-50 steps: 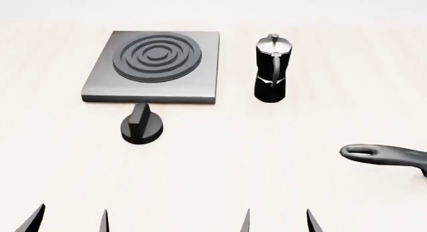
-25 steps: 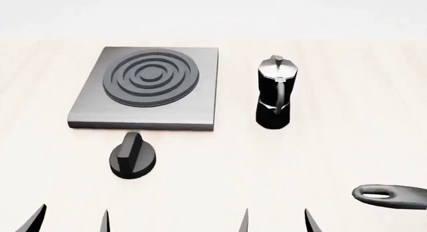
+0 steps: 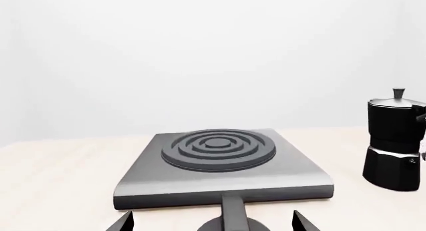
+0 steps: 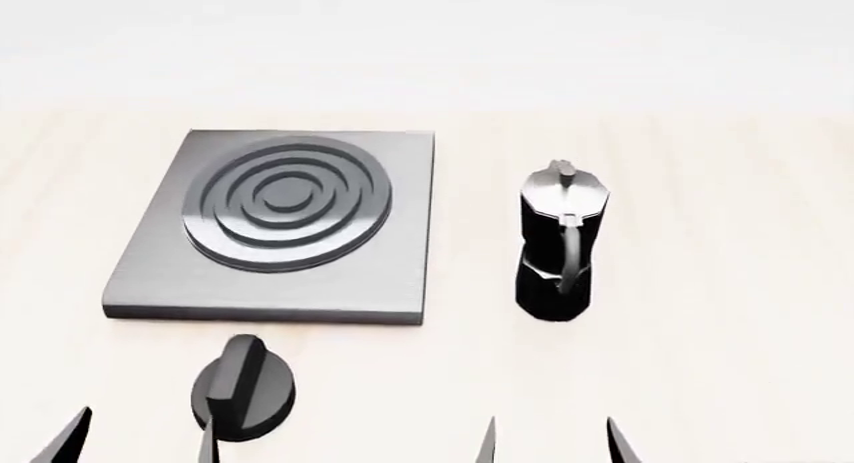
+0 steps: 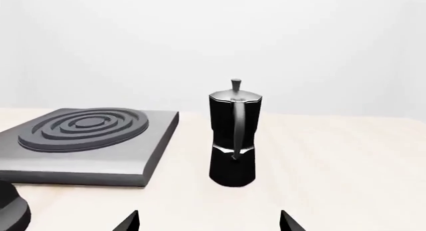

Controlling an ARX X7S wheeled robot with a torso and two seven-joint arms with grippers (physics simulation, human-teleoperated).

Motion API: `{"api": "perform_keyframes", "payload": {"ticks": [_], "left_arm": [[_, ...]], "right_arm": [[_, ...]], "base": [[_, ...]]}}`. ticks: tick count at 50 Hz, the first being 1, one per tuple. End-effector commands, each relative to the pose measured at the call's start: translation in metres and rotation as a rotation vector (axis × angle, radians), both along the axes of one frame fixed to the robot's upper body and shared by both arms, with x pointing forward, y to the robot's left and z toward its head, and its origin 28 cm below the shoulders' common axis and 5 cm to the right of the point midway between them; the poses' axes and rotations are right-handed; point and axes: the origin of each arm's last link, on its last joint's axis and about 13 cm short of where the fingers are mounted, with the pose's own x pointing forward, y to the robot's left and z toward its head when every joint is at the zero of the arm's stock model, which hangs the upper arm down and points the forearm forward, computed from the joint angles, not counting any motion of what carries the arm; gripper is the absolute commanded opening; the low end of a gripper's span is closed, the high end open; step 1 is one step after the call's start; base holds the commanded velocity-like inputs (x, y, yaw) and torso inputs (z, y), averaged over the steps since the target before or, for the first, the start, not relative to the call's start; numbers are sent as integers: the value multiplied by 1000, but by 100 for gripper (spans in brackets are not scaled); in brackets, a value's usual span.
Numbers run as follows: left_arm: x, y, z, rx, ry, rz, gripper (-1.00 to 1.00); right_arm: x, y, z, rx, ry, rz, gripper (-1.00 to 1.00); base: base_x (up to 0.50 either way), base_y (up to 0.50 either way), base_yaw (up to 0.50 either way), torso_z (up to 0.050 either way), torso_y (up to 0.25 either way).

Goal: Put the moka pot on the stove.

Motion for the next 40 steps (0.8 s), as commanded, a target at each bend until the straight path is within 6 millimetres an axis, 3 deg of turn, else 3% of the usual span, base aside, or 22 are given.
{"api": "perform_keyframes", "payload": {"ticks": [1,33,40], "left_arm": [[0,0,0,5,-5,-3,100],[0,0,0,17,15,-9,100],[0,0,0,18,16,-13,100]], "right_arm": [[0,0,-1,3,5,-1,100],[-1,1,-6,6,18,2,100],[-2,0,-1,9,-6,4,100]], "base": [[289,0,0,0,0],[287,0,0,0,0],[0,0,0,0,0]]}}
